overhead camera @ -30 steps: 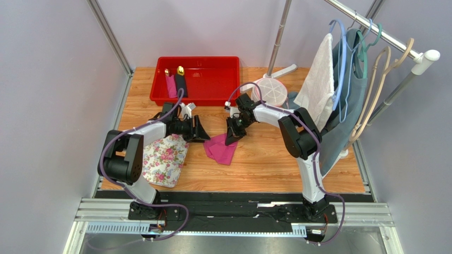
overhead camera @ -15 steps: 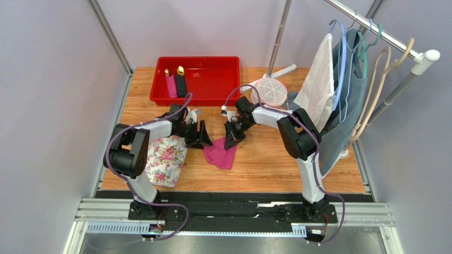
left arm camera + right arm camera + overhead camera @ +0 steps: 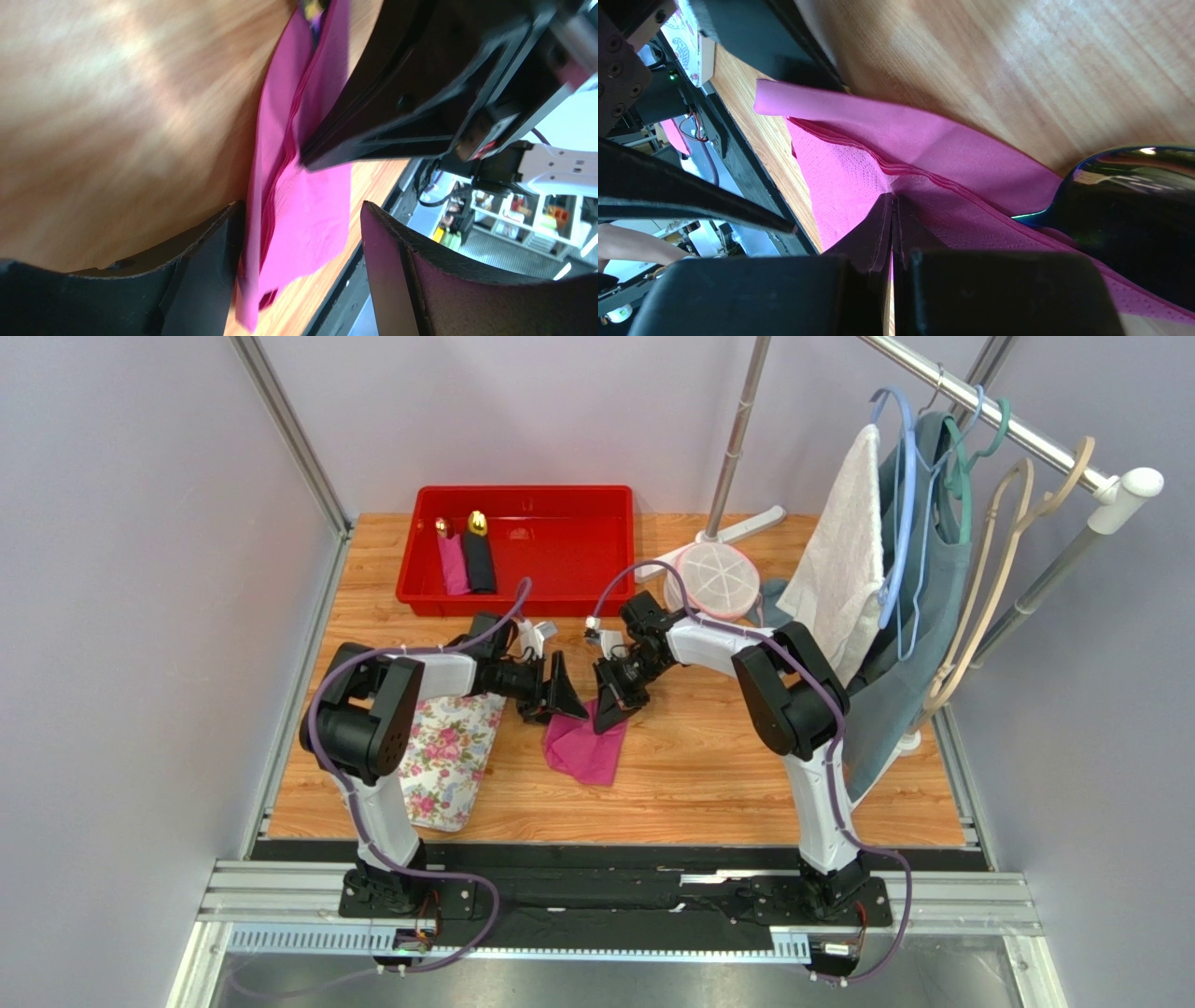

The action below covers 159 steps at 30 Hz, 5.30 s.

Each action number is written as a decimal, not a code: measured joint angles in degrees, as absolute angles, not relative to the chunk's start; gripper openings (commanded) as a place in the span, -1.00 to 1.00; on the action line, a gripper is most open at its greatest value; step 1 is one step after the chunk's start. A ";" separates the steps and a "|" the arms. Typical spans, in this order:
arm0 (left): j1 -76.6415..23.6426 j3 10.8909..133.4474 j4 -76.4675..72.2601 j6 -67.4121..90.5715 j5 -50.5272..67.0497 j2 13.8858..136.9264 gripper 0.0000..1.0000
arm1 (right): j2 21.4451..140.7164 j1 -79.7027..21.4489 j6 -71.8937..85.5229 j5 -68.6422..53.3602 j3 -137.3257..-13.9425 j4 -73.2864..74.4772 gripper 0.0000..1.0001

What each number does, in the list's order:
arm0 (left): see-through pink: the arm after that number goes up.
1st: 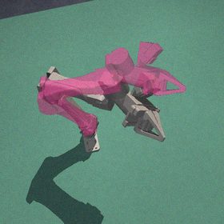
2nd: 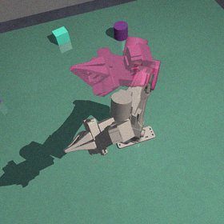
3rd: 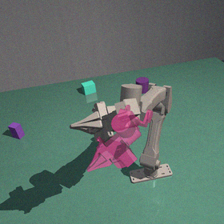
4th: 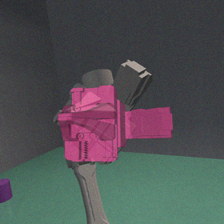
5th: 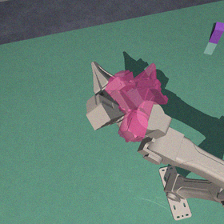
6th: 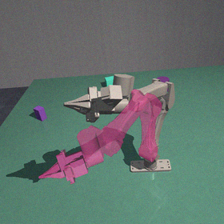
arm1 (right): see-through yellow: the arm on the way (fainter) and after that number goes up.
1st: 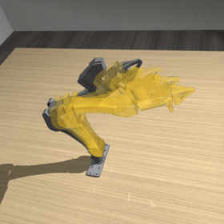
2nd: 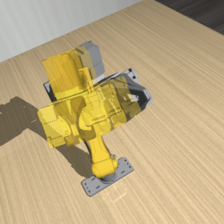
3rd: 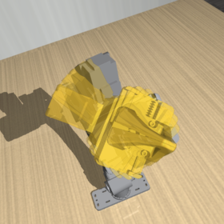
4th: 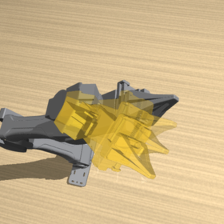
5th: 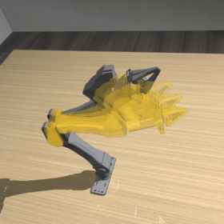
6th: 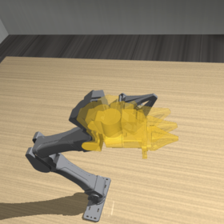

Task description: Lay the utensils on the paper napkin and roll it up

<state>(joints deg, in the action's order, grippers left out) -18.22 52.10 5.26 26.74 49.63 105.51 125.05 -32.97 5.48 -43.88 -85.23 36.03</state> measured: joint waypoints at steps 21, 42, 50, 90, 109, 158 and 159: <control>-13.08 52.73 14.22 18.48 53.45 107.31 -0.36 | 125.27 -32.93 5.50 -44.10 -85.45 36.47 -1.00; -20.18 51.27 11.51 24.69 53.01 101.89 -0.95 | 125.38 -32.91 7.35 -43.81 -85.56 36.51 -1.00; -22.87 52.23 11.70 25.91 48.82 107.04 -0.98 | 125.38 -32.91 8.38 -43.68 -85.56 36.51 -1.00; -22.85 55.48 16.08 29.36 48.80 110.80 -1.00 | 119.15 -24.34 34.26 -47.44 -69.63 16.95 -1.00; -27.57 55.70 9.87 36.23 47.94 107.20 -1.00 | 119.28 -25.21 34.24 -45.98 -70.52 18.33 -1.00; -32.99 55.68 -12.08 42.46 54.96 115.28 0.27 | 117.67 -21.85 23.59 -42.63 -76.99 36.12 -0.37; -32.99 55.68 -12.08 42.17 55.05 115.26 0.27 | 117.05 -21.74 23.75 -43.75 -76.79 36.03 -0.38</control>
